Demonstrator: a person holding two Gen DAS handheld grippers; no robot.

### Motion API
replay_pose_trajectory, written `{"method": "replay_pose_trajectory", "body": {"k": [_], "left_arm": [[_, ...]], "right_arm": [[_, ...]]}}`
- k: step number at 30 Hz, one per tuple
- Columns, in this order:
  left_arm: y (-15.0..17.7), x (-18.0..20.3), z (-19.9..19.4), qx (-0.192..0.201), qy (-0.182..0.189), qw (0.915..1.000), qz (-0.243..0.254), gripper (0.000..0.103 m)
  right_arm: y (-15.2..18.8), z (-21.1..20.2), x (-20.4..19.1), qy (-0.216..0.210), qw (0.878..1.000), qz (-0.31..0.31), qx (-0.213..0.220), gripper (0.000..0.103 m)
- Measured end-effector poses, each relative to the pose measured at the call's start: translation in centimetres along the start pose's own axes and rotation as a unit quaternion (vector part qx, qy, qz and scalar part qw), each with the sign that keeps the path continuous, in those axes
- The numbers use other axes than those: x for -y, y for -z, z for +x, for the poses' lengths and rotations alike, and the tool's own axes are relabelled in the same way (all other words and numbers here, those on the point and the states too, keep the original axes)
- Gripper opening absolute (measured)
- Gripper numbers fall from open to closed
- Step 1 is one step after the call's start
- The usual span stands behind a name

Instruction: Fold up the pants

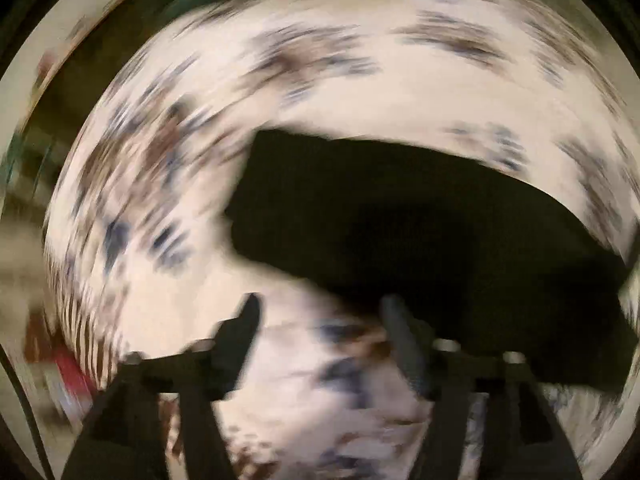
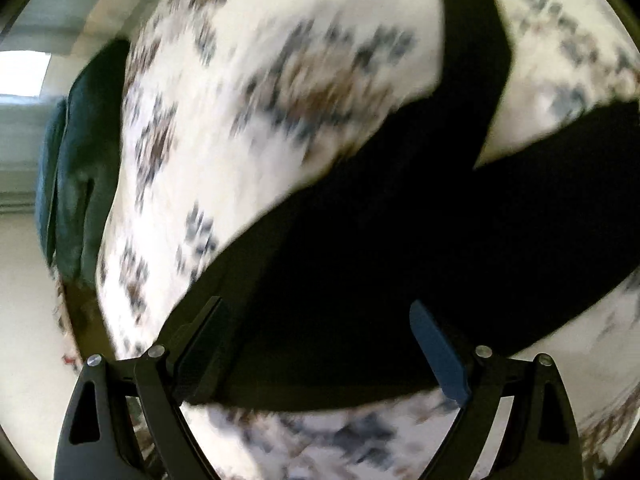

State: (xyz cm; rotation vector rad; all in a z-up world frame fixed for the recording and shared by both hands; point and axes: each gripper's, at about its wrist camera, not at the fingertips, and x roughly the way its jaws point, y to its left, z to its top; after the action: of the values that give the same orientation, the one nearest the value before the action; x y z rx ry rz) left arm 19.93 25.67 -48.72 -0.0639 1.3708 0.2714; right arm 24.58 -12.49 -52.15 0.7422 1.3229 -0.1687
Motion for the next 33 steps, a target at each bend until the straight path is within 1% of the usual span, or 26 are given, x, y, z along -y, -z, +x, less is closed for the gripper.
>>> {"method": "replay_pose_trajectory", "body": {"k": [1, 2, 3, 4, 5, 7, 9, 10, 12, 16, 20, 21, 22, 23, 24, 25, 27, 30, 31, 33], "left_arm": [[-0.3, 3.4, 0.1, 0.002, 0.013, 0.9993, 0.035, 0.085], [-0.3, 5.6, 0.5, -0.004, 0.024, 0.9978, 0.062, 0.087], [-0.5, 8.9, 1.2, -0.014, 0.043, 0.9950, 0.089, 0.087], [-0.5, 11.4, 1.7, -0.022, 0.052, 0.9928, 0.106, 0.087], [-0.5, 13.4, 2.2, -0.027, 0.059, 0.9912, 0.115, 0.087], [-0.6, 16.8, 2.8, -0.033, 0.067, 0.9885, 0.132, 0.087], [-0.2, 19.3, 3.1, -0.033, 0.064, 0.9868, 0.145, 0.088], [-0.2, 20.4, 3.2, -0.031, 0.061, 0.9858, 0.153, 0.089], [0.2, 21.6, 3.0, -0.029, 0.054, 0.9849, 0.162, 0.089], [1.5, 23.0, 3.4, -0.024, 0.031, 0.9844, 0.171, 0.090], [2.2, 23.5, 3.7, -0.021, 0.011, 0.9838, 0.178, 0.090], [2.4, 23.5, 3.7, -0.021, 0.009, 0.9837, 0.178, 0.090], [2.5, 23.6, 3.7, -0.021, 0.005, 0.9837, 0.179, 0.090], [2.7, 23.6, 3.7, -0.021, 0.002, 0.9835, 0.180, 0.090], [2.9, 23.7, 3.6, -0.023, 0.004, 0.9832, 0.181, 0.090], [3.1, 23.8, 3.5, -0.023, 0.005, 0.9830, 0.182, 0.090], [3.6, 23.8, 2.7, -0.018, 0.005, 0.9823, 0.186, 0.090], [4.6, 23.9, 1.0, -0.005, 0.008, 0.9810, 0.194, 0.090], [4.9, 23.9, 0.3, 0.000, 0.012, 0.9808, 0.195, 0.090], [5.8, 23.9, -0.9, 0.001, 0.026, 0.9808, 0.193, 0.090]], "right_arm": [[-1.2, -0.5, 0.7, 0.018, 1.000, -0.003, 0.014, 0.094], [-2.4, -0.9, 1.5, 0.035, 0.999, -0.003, 0.025, 0.094], [-4.1, -1.1, 2.4, 0.050, 0.998, -0.002, 0.032, 0.094], [-5.7, -1.0, 3.2, 0.062, 0.998, -0.004, 0.031, 0.094], [-6.8, -0.8, 3.7, 0.069, 0.997, -0.008, 0.026, 0.094], [-9.5, -0.1, 4.7, 0.097, 0.995, -0.020, 0.009, 0.094], [-12.2, 0.9, 5.4, 0.132, 0.990, -0.039, -0.006, 0.094], [-13.6, 1.3, 5.7, 0.148, 0.988, -0.049, -0.007, 0.093], [-15.0, 1.9, 6.1, 0.165, 0.985, -0.055, -0.010, 0.093], [-16.7, 4.3, 7.0, 0.160, 0.986, -0.036, -0.044, 0.093], [-16.4, 7.5, 7.5, 0.161, 0.982, -0.040, -0.092, 0.092], [-16.2, 8.1, 7.6, 0.164, 0.980, -0.044, -0.099, 0.079], [-15.9, 8.5, 7.9, 0.163, 0.980, -0.044, -0.103, 0.069], [-15.7, 8.5, 8.1, 0.162, 0.981, -0.044, -0.102, 0.057], [-15.4, 8.2, 8.4, 0.164, 0.981, -0.045, -0.091, 0.045], [-15.2, 7.8, 8.7, 0.158, 0.983, -0.046, -0.082, 0.041], [-14.1, 6.0, 10.0, 0.130, 0.989, -0.037, -0.064, 0.024], [-11.5, 1.6, 13.3, 0.073, 0.997, 0.001, -0.035, 0.012], [-10.3, 0.1, 14.5, 0.057, 0.998, 0.010, -0.025, 0.009], [-7.2, -3.3, 17.1, 0.041, 0.999, 0.025, -0.004, 0.007]]}}
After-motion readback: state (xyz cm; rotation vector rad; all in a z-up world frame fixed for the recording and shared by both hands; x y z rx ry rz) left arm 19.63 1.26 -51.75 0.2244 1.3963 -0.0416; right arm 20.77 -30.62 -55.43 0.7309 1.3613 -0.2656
